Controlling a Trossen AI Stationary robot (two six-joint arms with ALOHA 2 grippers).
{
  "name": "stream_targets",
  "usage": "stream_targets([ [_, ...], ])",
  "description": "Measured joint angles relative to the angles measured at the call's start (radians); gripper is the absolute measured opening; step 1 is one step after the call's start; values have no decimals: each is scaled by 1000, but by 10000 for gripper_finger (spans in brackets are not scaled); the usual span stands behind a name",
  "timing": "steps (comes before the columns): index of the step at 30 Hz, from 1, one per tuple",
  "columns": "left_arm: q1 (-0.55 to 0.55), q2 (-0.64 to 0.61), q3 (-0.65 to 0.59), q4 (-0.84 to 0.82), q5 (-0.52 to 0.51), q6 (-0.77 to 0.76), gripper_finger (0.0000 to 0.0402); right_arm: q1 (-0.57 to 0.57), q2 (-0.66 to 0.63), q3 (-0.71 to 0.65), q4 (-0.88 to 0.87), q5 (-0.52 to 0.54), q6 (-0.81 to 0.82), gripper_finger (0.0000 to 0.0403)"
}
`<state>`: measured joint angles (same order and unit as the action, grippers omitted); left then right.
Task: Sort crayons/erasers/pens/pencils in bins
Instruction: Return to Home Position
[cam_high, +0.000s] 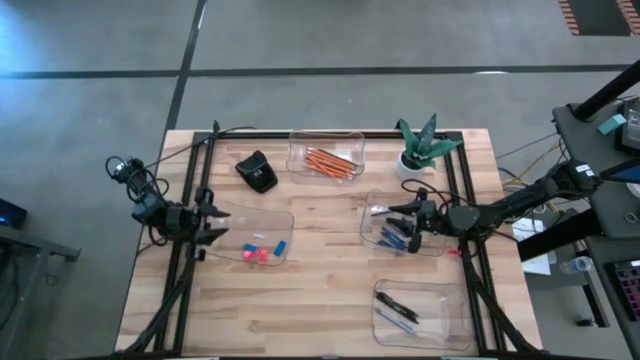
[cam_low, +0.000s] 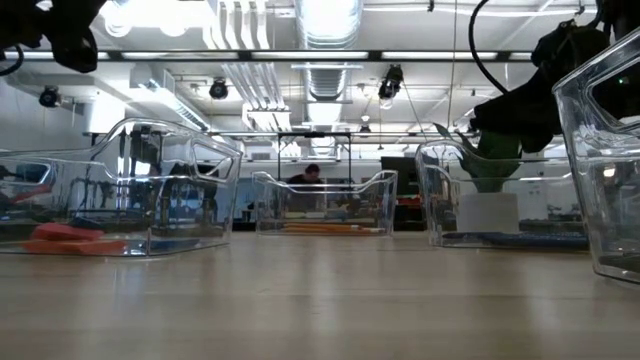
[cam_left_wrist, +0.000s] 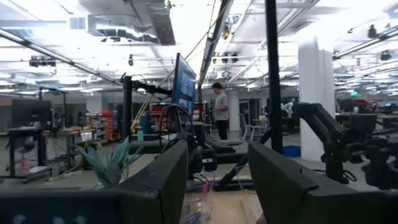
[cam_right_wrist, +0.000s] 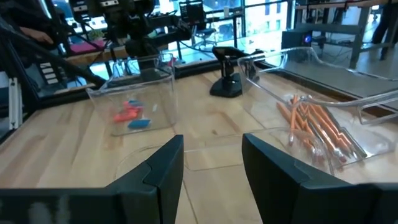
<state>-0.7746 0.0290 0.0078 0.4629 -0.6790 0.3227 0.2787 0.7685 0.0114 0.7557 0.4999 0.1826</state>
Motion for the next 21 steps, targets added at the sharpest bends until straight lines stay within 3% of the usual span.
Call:
stream_targets([
  [21,0,44,-3,0,-10,-1,153,0,0,-1,1,0,-7,155],
])
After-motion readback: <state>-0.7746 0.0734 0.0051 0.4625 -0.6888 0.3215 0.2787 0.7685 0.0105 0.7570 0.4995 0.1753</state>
